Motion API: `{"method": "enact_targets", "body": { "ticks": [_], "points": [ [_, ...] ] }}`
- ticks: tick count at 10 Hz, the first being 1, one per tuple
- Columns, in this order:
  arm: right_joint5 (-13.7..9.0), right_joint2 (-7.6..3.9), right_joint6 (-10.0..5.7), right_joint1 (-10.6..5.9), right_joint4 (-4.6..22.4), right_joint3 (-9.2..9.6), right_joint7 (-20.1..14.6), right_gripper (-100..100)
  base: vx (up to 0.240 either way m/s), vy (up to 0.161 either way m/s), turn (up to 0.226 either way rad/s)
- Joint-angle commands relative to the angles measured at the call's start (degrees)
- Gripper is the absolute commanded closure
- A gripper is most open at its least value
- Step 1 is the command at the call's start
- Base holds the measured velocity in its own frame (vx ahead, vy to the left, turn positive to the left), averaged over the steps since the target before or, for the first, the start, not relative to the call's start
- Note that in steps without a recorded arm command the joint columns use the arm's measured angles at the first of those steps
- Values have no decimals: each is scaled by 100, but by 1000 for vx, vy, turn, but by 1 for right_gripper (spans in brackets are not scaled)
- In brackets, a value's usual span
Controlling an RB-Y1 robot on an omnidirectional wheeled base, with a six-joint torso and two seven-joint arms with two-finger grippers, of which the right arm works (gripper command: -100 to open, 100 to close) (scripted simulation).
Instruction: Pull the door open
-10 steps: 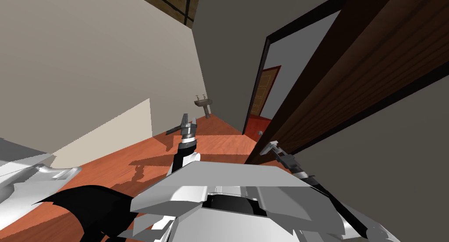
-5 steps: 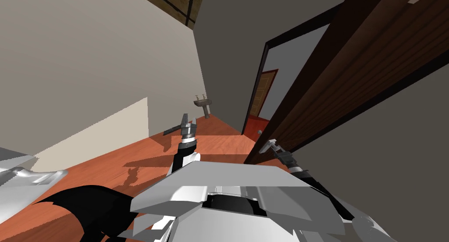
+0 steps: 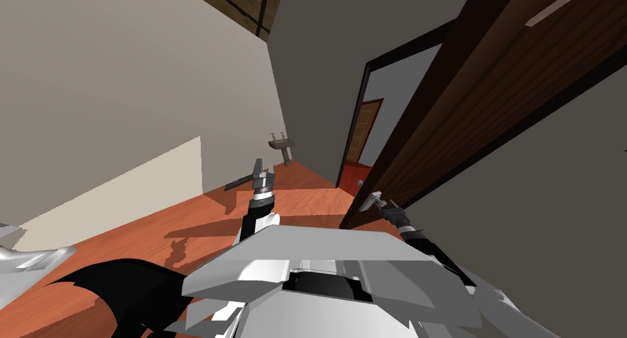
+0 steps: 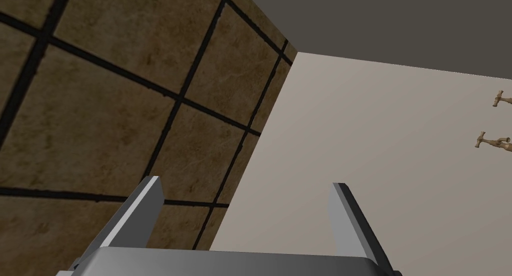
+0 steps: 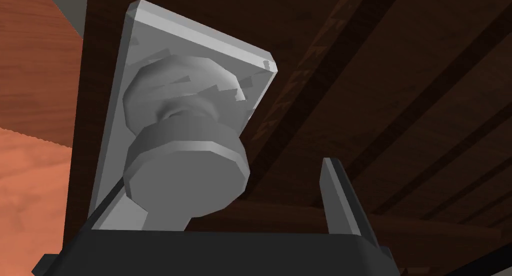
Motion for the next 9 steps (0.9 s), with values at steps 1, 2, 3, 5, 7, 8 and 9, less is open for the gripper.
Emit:
{"method": "enact_targets", "body": {
  "ticks": [1,2,3,5,7,8,9],
  "points": [
    [-45,40,226,-114,281,-75,64,100,-4,-14,-44],
    [-157,138,419,-201,330,-220,300,100,-3,-34,-112],
    [-157,138,546,-201,330,-220,300,100,-2,-39,-39],
    [-229,71,440,-137,201,-145,258,-100,-15,-30,-19],
    [-226,-92,156,-12,71,84,-13,-100,-32,-25,40],
    [-224,-191,-13,65,-8,225,-178,-100,-41,-19,31],
    [-222,-300,-177,150,-95,379,-345,-100,-40,-22,33]
  ]
}}
